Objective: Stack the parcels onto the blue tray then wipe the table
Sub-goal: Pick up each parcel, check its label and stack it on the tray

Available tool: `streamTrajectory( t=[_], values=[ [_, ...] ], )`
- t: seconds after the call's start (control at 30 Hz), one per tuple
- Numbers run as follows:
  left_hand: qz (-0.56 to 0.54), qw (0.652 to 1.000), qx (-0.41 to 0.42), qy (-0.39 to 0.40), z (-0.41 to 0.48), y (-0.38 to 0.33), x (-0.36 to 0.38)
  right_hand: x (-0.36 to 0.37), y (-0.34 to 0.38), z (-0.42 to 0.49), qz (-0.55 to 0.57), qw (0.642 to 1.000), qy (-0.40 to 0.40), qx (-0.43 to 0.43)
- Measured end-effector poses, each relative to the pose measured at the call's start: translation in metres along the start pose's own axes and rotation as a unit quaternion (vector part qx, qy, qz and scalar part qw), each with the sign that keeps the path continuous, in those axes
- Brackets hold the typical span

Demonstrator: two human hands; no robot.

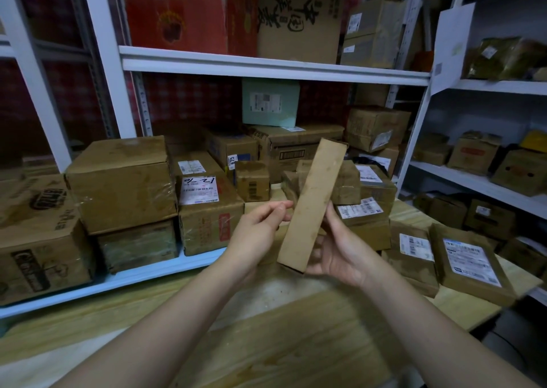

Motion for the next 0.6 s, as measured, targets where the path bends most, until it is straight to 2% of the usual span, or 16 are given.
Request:
streamTrajectory(
  t=[0.3, 0.43, 0.6],
  values=[
    [-0.019, 1.000, 0.013, 0.000, 0.002, -0.004, -0.001, -0.019, 0.011, -0.002, 0.014, 0.993, -0.109, -0.035],
    [0.044, 0.999, 0.016, -0.009, 0.006, 0.003, -0.005, -0.023, 0.013, -0.005, 0.026, 0.991, -0.125, -0.052],
    [-0.005, 0.999, -0.013, -0.045, 0.008, 0.011, -0.011, -0.029, 0.017, -0.016, 0.039, 0.985, -0.147, -0.078]
  ],
)
Point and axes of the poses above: each hand's wrist, its own z-axis towards the middle knuckle, its own x-axis out of the palm, y = z × x, the point moved 8 cm from there along z, towards the middle knuckle, and after that the axes turned 14 degrees about x, right-handed, at the moved point
